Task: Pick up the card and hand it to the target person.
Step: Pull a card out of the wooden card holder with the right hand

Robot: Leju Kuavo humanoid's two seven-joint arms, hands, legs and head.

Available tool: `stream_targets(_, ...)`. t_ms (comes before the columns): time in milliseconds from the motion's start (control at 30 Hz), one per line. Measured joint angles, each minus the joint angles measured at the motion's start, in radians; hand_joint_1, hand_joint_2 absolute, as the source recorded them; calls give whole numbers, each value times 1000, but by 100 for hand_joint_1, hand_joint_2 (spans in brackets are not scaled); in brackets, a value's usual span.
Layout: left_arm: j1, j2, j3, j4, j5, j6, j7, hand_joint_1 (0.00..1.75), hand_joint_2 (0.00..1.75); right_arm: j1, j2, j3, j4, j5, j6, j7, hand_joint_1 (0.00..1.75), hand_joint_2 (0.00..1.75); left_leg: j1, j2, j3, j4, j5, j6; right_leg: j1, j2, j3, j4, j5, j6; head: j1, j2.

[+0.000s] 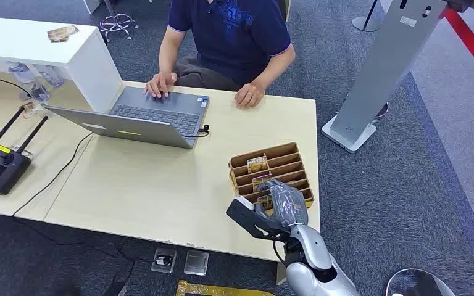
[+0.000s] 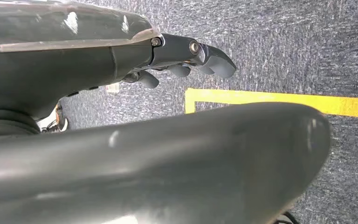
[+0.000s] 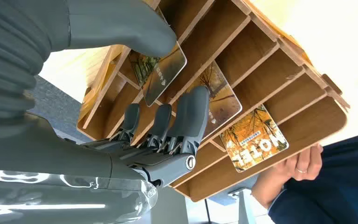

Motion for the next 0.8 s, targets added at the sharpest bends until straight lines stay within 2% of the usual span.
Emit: stream_targets(800,0,0,0,0,1,-1,0,0,0,-1,0,0,23,7,-6,22,94,175,0,0,0,0,0,0,0,0,0,0,0,0,0,0)
